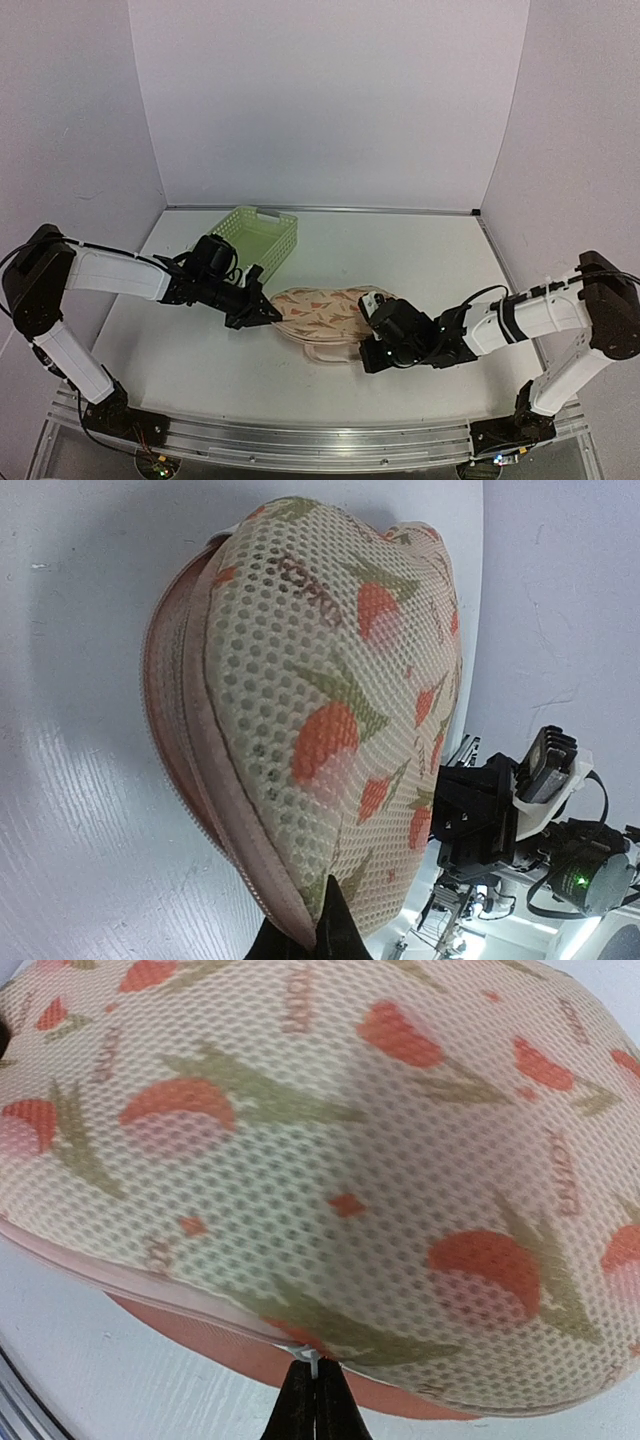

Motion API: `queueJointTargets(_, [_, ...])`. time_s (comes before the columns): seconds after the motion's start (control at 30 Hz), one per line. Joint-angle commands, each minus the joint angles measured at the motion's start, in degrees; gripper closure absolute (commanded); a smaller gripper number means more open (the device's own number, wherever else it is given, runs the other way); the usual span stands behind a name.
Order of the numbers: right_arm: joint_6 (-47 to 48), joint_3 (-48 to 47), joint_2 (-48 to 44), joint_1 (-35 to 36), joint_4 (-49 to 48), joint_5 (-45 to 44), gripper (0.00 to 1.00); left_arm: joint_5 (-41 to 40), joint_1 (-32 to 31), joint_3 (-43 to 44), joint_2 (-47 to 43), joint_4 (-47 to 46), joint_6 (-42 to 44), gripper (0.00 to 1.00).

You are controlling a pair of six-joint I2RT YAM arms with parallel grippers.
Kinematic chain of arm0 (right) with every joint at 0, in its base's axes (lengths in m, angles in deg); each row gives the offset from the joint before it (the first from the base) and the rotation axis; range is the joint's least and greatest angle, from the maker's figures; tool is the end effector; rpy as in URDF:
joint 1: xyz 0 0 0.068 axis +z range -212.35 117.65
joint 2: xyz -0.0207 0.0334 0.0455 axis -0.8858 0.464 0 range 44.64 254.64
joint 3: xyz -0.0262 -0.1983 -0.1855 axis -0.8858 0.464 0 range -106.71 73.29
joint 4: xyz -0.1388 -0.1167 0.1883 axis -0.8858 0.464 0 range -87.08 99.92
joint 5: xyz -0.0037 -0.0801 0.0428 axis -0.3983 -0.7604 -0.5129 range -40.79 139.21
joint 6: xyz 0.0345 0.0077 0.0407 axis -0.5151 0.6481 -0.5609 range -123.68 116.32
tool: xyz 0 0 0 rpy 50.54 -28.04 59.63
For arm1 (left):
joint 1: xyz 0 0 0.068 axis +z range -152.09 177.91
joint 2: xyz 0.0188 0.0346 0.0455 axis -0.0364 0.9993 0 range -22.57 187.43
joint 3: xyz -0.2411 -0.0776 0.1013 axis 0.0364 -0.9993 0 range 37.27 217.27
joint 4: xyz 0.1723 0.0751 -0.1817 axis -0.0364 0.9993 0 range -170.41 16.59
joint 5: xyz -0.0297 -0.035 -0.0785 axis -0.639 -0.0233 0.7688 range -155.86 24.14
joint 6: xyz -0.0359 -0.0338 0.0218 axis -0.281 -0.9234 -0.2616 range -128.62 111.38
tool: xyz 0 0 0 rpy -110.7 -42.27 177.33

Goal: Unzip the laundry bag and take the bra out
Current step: Unzip the zipper of the laundry bag.

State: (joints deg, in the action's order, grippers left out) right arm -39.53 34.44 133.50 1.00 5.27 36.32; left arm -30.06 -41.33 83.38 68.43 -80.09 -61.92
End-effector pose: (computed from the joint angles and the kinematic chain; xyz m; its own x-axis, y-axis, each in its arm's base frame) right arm 0.1348 0.2507 0.1422 -0.7623 -0.2463 -0.5985 -0.4488 0.8675 0.2146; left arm 0.2293 -0.2141 0.1740 -0.9958 -0.0262 -0.0883 0.0568 0.5796 -0.8129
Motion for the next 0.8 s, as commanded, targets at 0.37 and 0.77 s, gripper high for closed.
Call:
queueJointTargets(0.37, [-3.60,2.86,-5.43,-1.25,4.24,-2.57,1.00,-1.92,2.29,7.19,-0.30,5.40,5.62,0.84])
queueJointTargets(0.77, [-6.93,1.98,-4.23,-1.26,1.55,0.70,1.00,-4.62,1.73,8.30,-1.48,7.87,5.41,0.43])
